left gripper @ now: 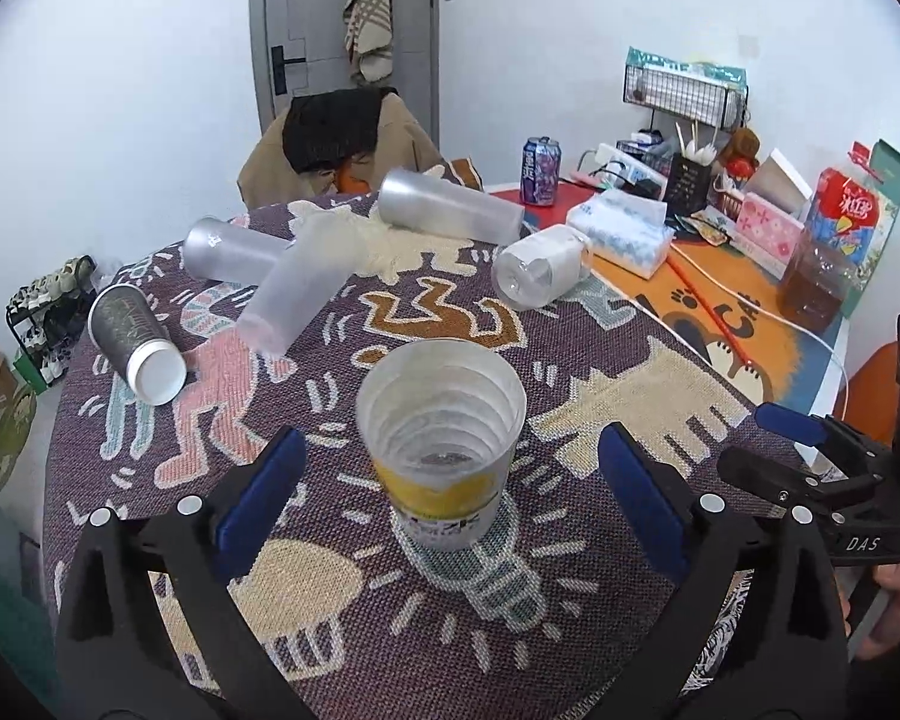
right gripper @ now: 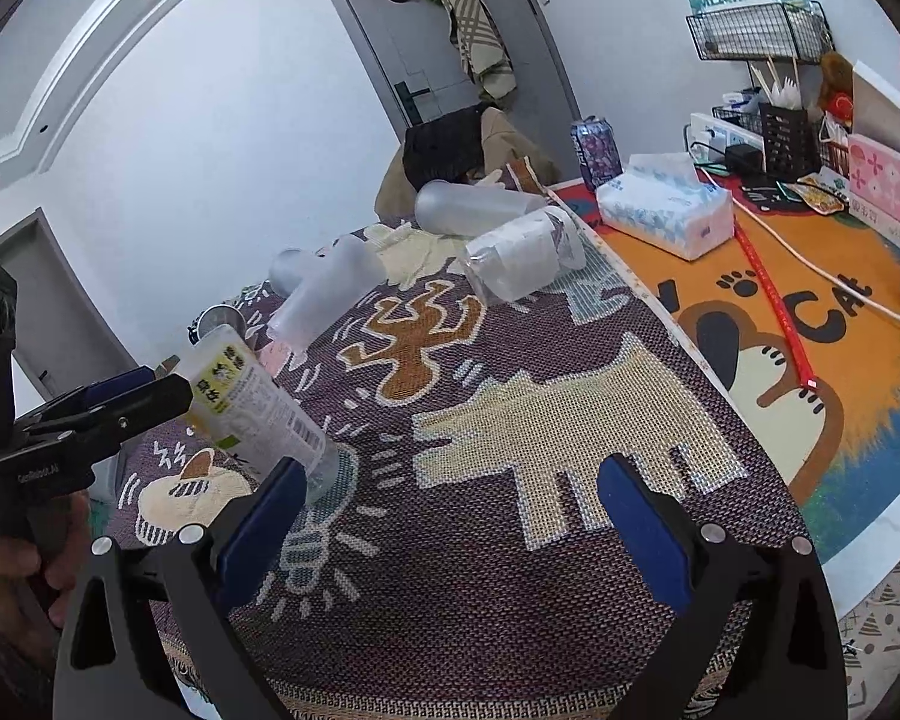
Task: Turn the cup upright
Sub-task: 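Open the left tool and withdraw it from the upright bottle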
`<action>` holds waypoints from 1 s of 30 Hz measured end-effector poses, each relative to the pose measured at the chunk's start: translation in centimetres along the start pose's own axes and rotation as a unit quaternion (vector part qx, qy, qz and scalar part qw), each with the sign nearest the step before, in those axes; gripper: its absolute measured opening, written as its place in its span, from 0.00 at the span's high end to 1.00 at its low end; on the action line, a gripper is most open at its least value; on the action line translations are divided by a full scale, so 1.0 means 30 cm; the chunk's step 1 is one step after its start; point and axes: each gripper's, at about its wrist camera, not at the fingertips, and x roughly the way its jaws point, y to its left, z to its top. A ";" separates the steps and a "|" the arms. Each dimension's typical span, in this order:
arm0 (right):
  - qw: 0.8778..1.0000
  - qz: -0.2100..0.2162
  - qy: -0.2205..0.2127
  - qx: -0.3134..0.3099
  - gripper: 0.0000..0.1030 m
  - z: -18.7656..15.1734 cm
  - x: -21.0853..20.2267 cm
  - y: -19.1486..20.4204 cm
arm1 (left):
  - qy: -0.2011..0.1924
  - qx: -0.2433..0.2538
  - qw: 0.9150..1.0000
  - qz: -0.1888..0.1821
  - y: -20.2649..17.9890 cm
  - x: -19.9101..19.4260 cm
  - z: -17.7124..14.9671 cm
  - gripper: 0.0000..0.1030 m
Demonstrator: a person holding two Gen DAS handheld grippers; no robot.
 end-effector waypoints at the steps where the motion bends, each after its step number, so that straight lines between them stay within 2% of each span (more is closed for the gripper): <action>1: 1.000 0.000 -0.001 -0.003 0.07 -0.002 -0.006 0.007 | -0.004 -0.002 1.000 0.002 0.004 -0.013 -0.003 0.06; 8: 1.000 0.000 -0.010 -0.021 0.07 -0.015 -0.046 0.063 | -0.037 -0.018 0.999 0.013 0.045 -0.104 -0.043 0.06; 17: 0.999 -0.021 -0.023 -0.041 0.07 -0.030 -0.082 0.147 | -0.073 -0.035 0.995 0.056 0.095 -0.210 -0.129 0.06; 26: 0.997 -0.027 -0.036 -0.067 0.07 -0.073 -0.103 0.224 | -0.102 -0.069 0.990 0.066 0.169 -0.299 -0.220 0.06; 30: 0.995 -0.026 -0.044 -0.083 0.07 -0.093 -0.122 0.246 | -0.116 -0.068 0.988 0.076 0.178 -0.329 -0.262 0.06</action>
